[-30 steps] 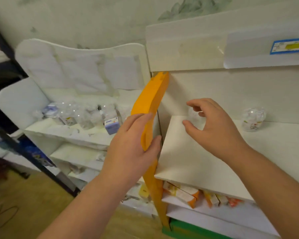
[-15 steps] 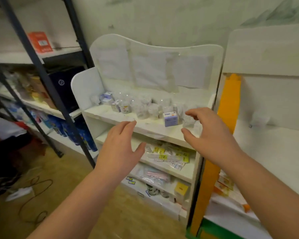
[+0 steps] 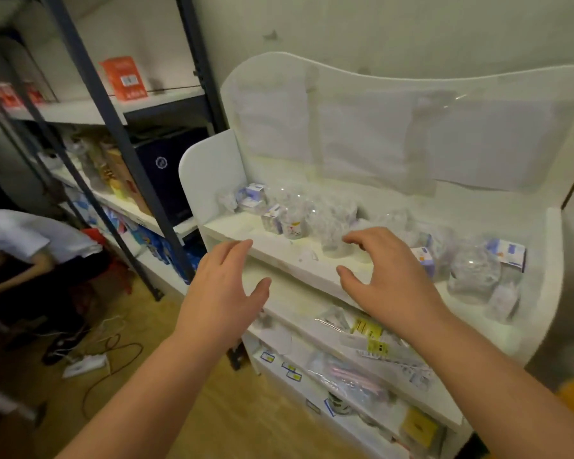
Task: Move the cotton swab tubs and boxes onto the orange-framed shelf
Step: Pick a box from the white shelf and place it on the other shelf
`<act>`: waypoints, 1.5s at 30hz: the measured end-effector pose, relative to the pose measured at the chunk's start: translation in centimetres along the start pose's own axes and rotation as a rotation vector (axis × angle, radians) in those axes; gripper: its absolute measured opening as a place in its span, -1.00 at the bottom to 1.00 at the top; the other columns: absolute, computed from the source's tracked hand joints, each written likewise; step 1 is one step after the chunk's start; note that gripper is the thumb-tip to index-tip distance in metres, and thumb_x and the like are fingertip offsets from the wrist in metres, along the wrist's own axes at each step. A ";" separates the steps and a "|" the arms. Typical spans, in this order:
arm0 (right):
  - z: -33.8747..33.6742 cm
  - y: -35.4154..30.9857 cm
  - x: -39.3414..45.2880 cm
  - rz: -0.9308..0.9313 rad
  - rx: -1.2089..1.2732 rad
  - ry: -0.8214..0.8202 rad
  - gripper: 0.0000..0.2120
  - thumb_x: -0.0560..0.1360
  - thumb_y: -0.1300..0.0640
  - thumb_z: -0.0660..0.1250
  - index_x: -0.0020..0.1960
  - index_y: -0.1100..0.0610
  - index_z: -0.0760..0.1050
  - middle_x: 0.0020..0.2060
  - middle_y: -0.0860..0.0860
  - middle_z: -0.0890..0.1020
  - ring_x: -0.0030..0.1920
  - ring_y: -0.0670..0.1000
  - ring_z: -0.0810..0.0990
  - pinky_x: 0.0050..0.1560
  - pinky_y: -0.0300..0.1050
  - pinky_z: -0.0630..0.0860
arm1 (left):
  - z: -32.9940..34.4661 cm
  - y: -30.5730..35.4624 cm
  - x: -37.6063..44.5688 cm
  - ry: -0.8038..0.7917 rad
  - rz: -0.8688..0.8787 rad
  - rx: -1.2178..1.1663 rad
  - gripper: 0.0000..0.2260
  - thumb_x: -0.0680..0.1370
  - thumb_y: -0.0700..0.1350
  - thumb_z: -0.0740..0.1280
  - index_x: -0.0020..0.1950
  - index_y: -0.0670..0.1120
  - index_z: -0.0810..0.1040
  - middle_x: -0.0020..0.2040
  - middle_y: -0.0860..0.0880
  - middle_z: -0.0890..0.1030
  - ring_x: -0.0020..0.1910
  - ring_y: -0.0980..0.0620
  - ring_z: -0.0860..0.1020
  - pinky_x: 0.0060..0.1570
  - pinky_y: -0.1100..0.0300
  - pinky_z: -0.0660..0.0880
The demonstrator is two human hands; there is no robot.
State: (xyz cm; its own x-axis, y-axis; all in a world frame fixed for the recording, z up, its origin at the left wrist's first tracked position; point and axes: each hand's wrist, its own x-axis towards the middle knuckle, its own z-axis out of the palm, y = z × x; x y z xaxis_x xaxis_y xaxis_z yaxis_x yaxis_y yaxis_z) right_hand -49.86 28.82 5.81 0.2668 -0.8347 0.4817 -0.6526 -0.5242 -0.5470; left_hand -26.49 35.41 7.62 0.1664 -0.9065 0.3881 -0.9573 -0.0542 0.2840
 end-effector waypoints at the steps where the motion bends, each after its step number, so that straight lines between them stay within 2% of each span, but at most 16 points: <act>1: 1.0 0.1 1.5 -0.004 0.017 0.003 -0.62 0.45 -0.02 0.40 0.25 -0.04 0.49 0.14 -0.14 0.50 0.18 -0.05 0.49 0.21 -0.10 0.44 | 0.3 -0.6 1.4 0.000 -0.003 0.008 -0.40 0.52 0.19 0.29 0.51 0.09 0.20 0.43 0.16 0.27 0.42 0.11 0.21 0.34 0.16 0.26; 12: 8.9 0.8 12.5 0.008 0.009 -0.095 -0.61 0.46 -0.03 0.38 0.27 -0.06 0.47 0.16 -0.17 0.47 0.19 -0.12 0.45 0.13 -0.26 0.37 | 4.9 -7.7 12.3 -0.036 -0.045 0.003 -0.41 0.52 0.16 0.31 0.50 0.09 0.22 0.44 0.14 0.28 0.43 0.09 0.23 0.33 0.16 0.27; 22: 17.7 -0.3 21.2 0.093 -0.048 -0.062 -0.66 0.44 0.02 0.41 0.21 -0.05 0.50 0.12 -0.15 0.49 0.15 -0.06 0.49 0.18 -0.21 0.40 | 10.6 -17.8 25.1 -0.105 0.042 -0.061 -0.45 0.50 0.14 0.32 0.45 0.05 0.30 0.38 0.09 0.34 0.36 0.02 0.32 0.24 0.12 0.36; 27: 22.0 -1.7 25.6 0.131 -0.088 -0.040 -0.62 0.45 0.01 0.41 0.25 -0.04 0.49 0.15 -0.13 0.49 0.17 -0.06 0.50 0.20 -0.13 0.43 | 12.9 -22.9 30.4 -0.157 0.076 -0.054 -0.46 0.51 0.10 0.32 0.44 0.00 0.29 0.43 0.02 0.28 0.39 -0.02 0.27 0.24 0.10 0.35; 31: 24.8 -2.3 27.2 0.184 -0.120 -0.051 -0.63 0.47 -0.01 0.39 0.26 -0.05 0.48 0.15 -0.15 0.48 0.17 -0.10 0.46 0.14 -0.30 0.30 | 14.5 -25.3 33.1 -0.171 0.158 0.007 -0.41 0.52 0.06 0.32 0.49 -0.04 0.21 0.51 -0.09 0.18 0.46 -0.10 0.16 0.38 0.03 0.22; 34: 26.2 -2.3 28.1 0.207 -0.144 -0.060 -0.63 0.48 -0.01 0.38 0.27 -0.04 0.48 0.17 -0.14 0.49 0.20 -0.10 0.45 0.18 -0.31 0.27 | 16.0 -25.9 35.2 -0.197 0.160 0.052 -0.39 0.50 0.04 0.31 0.49 -0.06 0.19 0.52 -0.16 0.15 0.48 -0.15 0.13 0.43 0.04 0.12; 36: 27.1 -2.4 28.8 0.218 -0.151 -0.063 -0.62 0.47 -0.01 0.38 0.28 -0.04 0.47 0.17 -0.13 0.49 0.21 -0.08 0.46 0.21 -0.27 0.30 | 17.1 -25.9 36.2 -0.212 0.148 0.066 -0.38 0.48 0.02 0.33 0.47 -0.12 0.22 0.48 -0.19 0.22 0.45 -0.17 0.19 0.43 0.05 0.12; 39: 28.3 -2.3 29.8 0.226 -0.180 -0.081 -0.59 0.47 -0.02 0.38 0.30 -0.05 0.46 0.18 -0.12 0.49 0.22 -0.04 0.47 0.25 -0.16 0.37 | 18.2 -26.0 36.8 -0.160 0.206 0.145 -0.43 0.41 0.00 0.37 0.36 -0.17 0.34 0.26 -0.19 0.42 0.27 -0.20 0.35 0.32 0.02 0.23; 42: 29.1 -2.1 30.8 0.243 -0.218 -0.121 -0.58 0.47 -0.03 0.37 0.32 -0.05 0.44 0.21 -0.09 0.48 0.25 -0.03 0.45 0.23 -0.17 0.36 | 18.4 -26.5 37.3 -0.109 0.227 0.161 -0.53 0.37 0.01 0.42 0.21 -0.14 0.45 0.12 -0.17 0.44 0.13 -0.21 0.38 0.17 -0.01 0.35; 45: 29.9 -1.6 31.9 0.262 -0.272 -0.187 -0.57 0.49 -0.04 0.35 0.34 -0.05 0.41 0.24 -0.08 0.46 0.27 -0.01 0.43 0.19 -0.18 0.34 | 18.4 -26.8 37.3 -0.086 0.238 0.112 -0.64 0.37 0.02 0.44 0.07 -0.11 0.47 0.09 -0.16 0.43 0.10 -0.20 0.37 0.08 -0.01 0.40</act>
State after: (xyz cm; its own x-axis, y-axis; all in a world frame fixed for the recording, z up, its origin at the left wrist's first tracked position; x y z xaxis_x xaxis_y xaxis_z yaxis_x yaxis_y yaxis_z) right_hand -19.15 -2.06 1.61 0.1747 -0.9633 0.2040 -0.8722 -0.2475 -0.4218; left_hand 1.02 -4.70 -1.66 -0.0824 -0.9310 0.3555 -0.9881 0.1228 0.0926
